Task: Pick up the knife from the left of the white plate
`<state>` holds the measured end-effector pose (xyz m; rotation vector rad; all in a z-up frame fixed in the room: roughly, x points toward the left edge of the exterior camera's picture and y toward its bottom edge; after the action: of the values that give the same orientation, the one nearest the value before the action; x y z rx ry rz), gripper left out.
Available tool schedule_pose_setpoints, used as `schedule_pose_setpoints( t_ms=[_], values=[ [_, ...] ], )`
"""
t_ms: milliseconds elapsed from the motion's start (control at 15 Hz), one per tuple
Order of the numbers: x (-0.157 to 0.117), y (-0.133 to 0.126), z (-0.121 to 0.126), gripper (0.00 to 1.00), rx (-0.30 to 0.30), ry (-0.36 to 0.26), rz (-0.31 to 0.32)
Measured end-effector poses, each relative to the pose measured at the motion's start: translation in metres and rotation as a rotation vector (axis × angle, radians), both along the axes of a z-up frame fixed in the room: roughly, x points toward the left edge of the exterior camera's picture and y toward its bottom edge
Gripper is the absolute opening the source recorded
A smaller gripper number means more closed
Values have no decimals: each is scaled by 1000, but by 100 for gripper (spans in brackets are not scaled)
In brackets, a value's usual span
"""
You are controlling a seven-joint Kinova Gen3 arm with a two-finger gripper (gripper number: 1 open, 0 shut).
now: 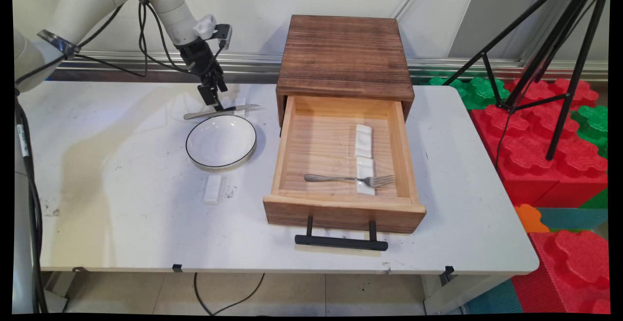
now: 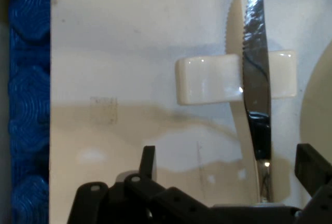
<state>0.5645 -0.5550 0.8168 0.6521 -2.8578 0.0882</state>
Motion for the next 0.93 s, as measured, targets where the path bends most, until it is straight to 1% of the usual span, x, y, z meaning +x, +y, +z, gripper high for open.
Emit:
schedule_pose_setpoints(
  t_ms=[467, 533, 933],
  values=[
    [-4, -4, -15, 100, 16, 1, 4],
    [-4, -4, -16, 0, 17, 1, 3],
    [-6, 0, -18, 0, 17, 3, -2]
  ],
)
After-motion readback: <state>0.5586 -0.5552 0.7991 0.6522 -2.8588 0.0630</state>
